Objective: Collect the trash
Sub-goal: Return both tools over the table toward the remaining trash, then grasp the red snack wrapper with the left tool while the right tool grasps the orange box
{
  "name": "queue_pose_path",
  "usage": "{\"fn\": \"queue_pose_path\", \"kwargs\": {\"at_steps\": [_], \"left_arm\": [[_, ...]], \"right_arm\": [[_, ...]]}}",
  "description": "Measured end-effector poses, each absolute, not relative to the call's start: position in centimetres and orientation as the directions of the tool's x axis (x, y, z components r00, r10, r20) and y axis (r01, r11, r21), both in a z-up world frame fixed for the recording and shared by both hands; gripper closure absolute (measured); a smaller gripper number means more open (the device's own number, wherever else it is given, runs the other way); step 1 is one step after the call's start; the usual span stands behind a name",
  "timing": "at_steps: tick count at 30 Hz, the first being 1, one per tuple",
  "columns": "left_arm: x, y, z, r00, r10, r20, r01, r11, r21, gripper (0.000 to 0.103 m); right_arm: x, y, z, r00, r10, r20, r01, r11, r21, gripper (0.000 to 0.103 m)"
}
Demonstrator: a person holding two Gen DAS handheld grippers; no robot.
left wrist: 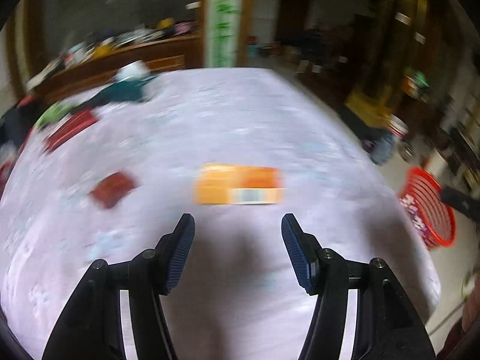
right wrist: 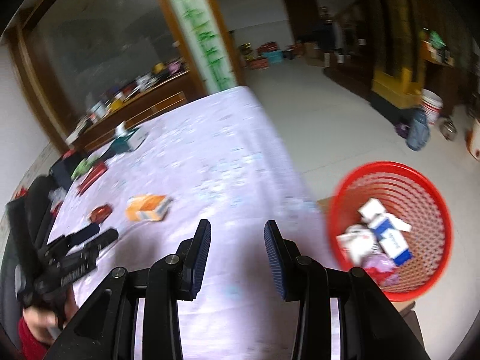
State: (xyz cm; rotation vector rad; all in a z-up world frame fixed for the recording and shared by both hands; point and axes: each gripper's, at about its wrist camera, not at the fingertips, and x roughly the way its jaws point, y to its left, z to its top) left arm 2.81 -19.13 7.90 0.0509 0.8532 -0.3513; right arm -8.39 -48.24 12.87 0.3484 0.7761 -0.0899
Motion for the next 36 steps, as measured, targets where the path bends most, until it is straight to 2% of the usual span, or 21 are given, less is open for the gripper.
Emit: {"fn": "queue_pose_path", "kwargs": {"at_steps": [5,10,14,17,19,23,27,31,36], "left_arm": [[4.6,-12.9,8.2,0.641,-0.25,-0.725,0.226,0.965,-0.133,0.044],[9.5,-8.6,6.9,0.634,-0.159,-0.756,0.131,0.987,-0.098,0.044],[13.3,-6.2,5.5,0.574,-0.2,-0.794,0.127,0.98,-0.154,0.044],[15.6,-5.0,4.5,0.532,-0.243,-0.811,0.117,0.97,-0.214,0.044],[17.0,-4.8,3.8,0.504,-0.296,-0.811,0.149,0.955,-0.256,0.044],[18.0,-6.0,2.2,0.42,-0.337,-0.842,0.197,0.94,-0.278,0.044],[16.0,-8.1,2.3,0.395,-0.36,-0.845,0.328,0.915,-0.237,0.044],[14.6,-9.5,2.2,0.397,-0.363,-0.843,0.4,0.895,-0.197,0.041],[15.1,-10.6,1.1,0.429,-0.287,-0.856,0.367,0.922,-0.124,0.041]], "right_arm": [[-6.0,-43.6,12.9,0.698,0.104,-0.708,0.112,0.961,0.252,0.063],[-2.0,-39.8,11.6,0.641,0.167,-0.749,0.022,0.972,0.235,0.062],[2.6,-37.6,9.6,0.566,0.243,-0.788,-0.048,0.964,0.263,0.062],[6.4,-36.0,8.7,0.553,0.248,-0.796,-0.086,0.967,0.242,0.062],[8.8,-35.6,7.8,0.528,0.255,-0.81,-0.104,0.966,0.236,0.059],[14.0,-35.6,4.9,0.479,0.26,-0.839,-0.069,0.963,0.26,0.058],[16.9,-36.1,2.0,0.415,0.303,-0.858,-0.043,0.948,0.315,0.058],[16.2,-35.7,2.3,0.378,0.394,-0.838,-0.108,0.918,0.382,0.057],[12.9,-32.5,3.5,0.355,0.423,-0.834,-0.264,0.901,0.344,0.051]]}}
